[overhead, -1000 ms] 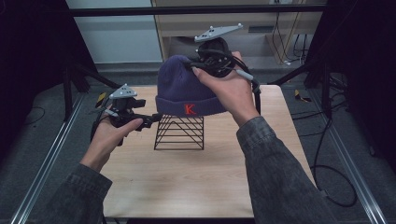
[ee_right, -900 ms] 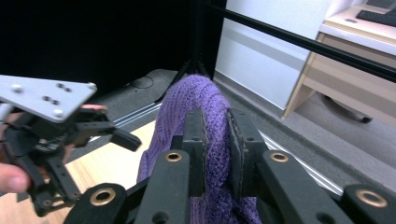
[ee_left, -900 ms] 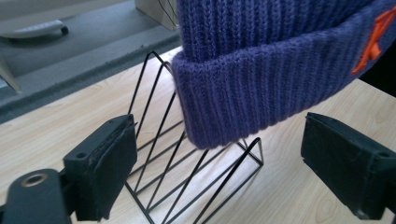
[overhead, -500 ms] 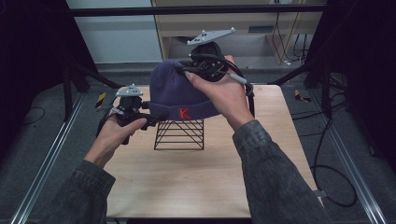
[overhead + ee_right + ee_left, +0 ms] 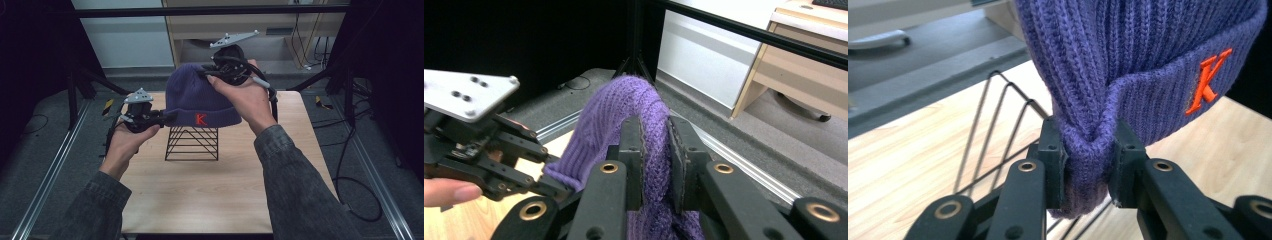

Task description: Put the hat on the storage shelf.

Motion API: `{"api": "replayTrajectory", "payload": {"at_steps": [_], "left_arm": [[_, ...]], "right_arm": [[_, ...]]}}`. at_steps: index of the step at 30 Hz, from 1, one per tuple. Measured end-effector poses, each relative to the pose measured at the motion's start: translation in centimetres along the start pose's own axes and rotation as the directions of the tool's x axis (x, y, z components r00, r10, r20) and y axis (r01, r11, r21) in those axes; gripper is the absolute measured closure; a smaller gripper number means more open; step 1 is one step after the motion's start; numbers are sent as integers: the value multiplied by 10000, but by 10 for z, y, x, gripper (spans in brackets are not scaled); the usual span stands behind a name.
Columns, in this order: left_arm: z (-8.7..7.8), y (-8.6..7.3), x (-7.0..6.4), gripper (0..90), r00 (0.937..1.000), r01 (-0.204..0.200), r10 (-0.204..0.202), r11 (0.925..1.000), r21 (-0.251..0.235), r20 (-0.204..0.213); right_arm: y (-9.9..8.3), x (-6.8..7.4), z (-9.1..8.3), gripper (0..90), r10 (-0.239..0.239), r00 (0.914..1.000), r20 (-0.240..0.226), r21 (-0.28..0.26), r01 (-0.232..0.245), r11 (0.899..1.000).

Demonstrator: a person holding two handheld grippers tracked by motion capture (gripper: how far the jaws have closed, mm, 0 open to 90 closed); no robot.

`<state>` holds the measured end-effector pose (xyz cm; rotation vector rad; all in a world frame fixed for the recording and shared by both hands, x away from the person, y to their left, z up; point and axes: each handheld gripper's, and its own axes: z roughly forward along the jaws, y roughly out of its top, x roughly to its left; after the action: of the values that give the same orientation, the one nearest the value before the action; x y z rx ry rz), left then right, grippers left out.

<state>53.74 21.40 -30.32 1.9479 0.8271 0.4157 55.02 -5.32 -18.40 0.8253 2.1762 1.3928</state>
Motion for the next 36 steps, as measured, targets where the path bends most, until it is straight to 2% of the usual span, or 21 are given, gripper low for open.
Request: {"api": "replayTrajectory", "payload": {"at_steps": [5, 8, 18, 29, 36], "left_arm": [[-5, 1, 7, 728, 9990, 290, -297, 9993, -226, -319], [-8, 2, 8, 730, 9989, 296, -306, 9992, -261, -367], [-12, 7, 9, 736, 9957, -76, 58, 9998, -188, -926], [-13, 7, 11, 735, 9942, -114, 96, 9998, -156, -1070], [-8, 1, 14, 734, 9941, -27, 24, 10000, -29, -1080]], "right_arm": [[1, -2, 7, 779, -46, 9999, 99, 8, 46, 10000], [3, -3, 9, 778, -12, 9998, 173, -12, 12, 10000], [1, -9, 15, 777, 35, 9995, 322, -15, -35, 10000], [-2, -11, 21, 773, 79, 9991, 416, 115, -84, 9999], [-8, -15, 28, 772, 165, 9989, 448, 294, -178, 9994]]}}
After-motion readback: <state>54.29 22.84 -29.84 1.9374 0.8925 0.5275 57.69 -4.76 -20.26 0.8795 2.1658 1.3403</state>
